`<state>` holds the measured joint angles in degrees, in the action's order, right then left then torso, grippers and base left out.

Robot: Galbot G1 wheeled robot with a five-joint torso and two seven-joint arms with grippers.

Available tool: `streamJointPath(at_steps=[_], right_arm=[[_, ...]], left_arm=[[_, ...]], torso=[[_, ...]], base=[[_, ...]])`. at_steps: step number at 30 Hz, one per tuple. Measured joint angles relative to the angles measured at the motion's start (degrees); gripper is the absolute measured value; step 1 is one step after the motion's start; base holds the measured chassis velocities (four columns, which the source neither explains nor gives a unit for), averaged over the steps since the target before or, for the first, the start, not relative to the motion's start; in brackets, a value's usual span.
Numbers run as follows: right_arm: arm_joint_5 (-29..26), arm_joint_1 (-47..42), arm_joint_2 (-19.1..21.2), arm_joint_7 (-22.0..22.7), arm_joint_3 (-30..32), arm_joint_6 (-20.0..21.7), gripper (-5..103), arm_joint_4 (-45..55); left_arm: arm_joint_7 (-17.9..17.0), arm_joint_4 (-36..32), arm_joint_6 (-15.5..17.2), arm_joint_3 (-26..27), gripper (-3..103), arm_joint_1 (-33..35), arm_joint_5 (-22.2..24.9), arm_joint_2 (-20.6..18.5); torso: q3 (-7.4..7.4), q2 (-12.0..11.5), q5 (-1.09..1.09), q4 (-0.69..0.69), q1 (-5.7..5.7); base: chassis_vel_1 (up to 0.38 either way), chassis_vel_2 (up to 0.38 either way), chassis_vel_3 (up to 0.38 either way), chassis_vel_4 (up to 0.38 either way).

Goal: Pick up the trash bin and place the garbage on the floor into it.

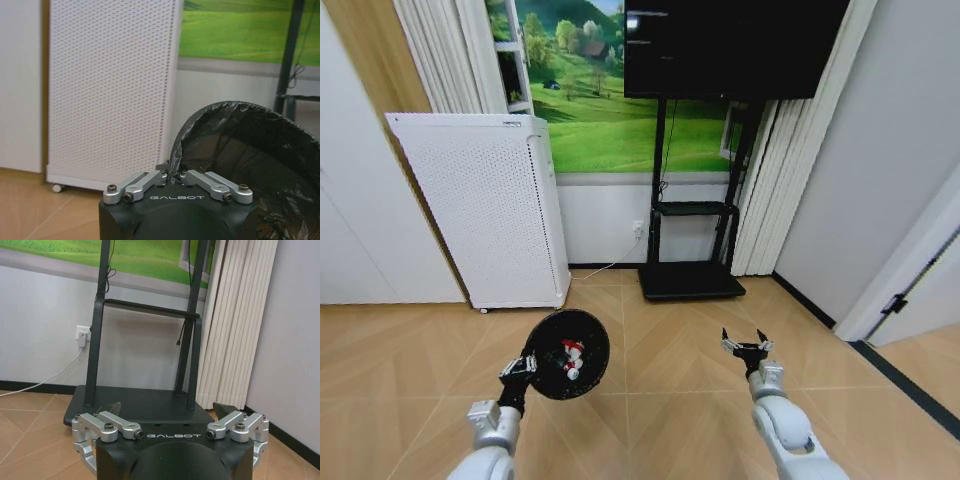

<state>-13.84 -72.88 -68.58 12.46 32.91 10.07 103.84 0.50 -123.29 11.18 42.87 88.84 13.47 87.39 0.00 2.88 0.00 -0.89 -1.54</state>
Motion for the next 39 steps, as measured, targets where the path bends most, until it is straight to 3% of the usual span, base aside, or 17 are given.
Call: streamJointPath(at_steps=[5,8,17,27,30,39], right_arm=[[-0.2,0.4,0.4,-0.2,-0.2,0.2,100,-0.3],[-0.4,0.7,0.8,-0.4,-0.3,0.3,100,-0.6],[-0.5,0.2,1.2,-0.5,0.7,0.4,100,-0.8],[-0.3,1.0,2.0,-0.4,-0.8,0.7,100,-1.1],[-0.2,1.2,2.1,-0.5,-1.1,0.8,100,-1.2],[0.2,1.3,2.0,-0.4,-1.3,1.3,100,-1.2]], left_arm=[[1.2,2.9,-0.7,4.1,3,0.6,2.9,-0.2],[3.9,6.8,-2.6,7.9,3,1.1,4.3,0.7],[9.2,13.8,-6.5,12.8,3,1.4,6.6,0.8],[12.5,23.3,-9.3,16.7,3,-1.0,10.0,0.5],[12.9,25.6,-8.9,17.0,3,-2.6,12.5,0.1],[12.5,27.6,-3.3,15.2,3,-5.1,20.0,0.2]], torso=[[0.0,0.0,0.0,-0.01,0.0],[0.0,0.0,-0.01,0.0,0.0],[0.0,0.0,-0.01,-0.02,0.0],[0.0,0.0,-0.01,0.0,-0.01],[0.0,0.0,-0.01,0.0,-0.01],[0.0,0.0,-0.01,-0.02,-0.01]], base=[[0.0,0.0,0.0,0.0],[0.0,0.0,0.0,0.0],[0.0,0.0,0.0,0.0],[0.0,0.0,0.0,0.0],[0.0,0.0,0.0,0.0],[0.0,0.0,0.0,0.0]])
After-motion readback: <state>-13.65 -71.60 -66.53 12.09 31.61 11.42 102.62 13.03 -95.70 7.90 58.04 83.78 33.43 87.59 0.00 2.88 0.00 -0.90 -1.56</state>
